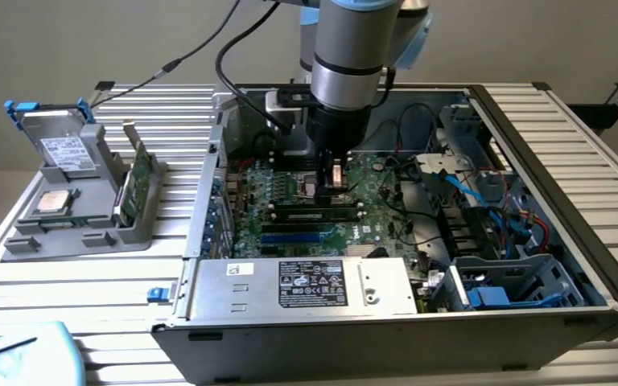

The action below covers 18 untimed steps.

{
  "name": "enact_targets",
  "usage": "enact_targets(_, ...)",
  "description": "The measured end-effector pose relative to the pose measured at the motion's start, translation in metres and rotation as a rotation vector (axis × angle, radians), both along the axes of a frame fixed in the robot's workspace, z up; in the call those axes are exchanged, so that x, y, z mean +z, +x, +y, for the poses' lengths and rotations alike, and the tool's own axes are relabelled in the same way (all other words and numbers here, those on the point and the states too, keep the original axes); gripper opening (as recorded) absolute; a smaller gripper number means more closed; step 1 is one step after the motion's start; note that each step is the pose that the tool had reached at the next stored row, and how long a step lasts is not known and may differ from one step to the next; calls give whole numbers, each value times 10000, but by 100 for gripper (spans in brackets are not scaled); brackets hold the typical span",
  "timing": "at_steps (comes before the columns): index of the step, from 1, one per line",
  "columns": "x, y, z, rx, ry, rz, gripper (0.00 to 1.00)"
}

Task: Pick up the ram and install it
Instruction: 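Press down the ram until it locks into place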

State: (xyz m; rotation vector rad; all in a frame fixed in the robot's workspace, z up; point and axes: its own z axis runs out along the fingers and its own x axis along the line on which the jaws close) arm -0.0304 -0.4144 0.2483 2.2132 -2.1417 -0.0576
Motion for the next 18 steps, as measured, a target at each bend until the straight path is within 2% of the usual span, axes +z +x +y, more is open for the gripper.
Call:
enact_targets(6,-36,0,1,-885,3,-24,11)
enact_targets(18,-89,0,0,-2987,1,-28,11)
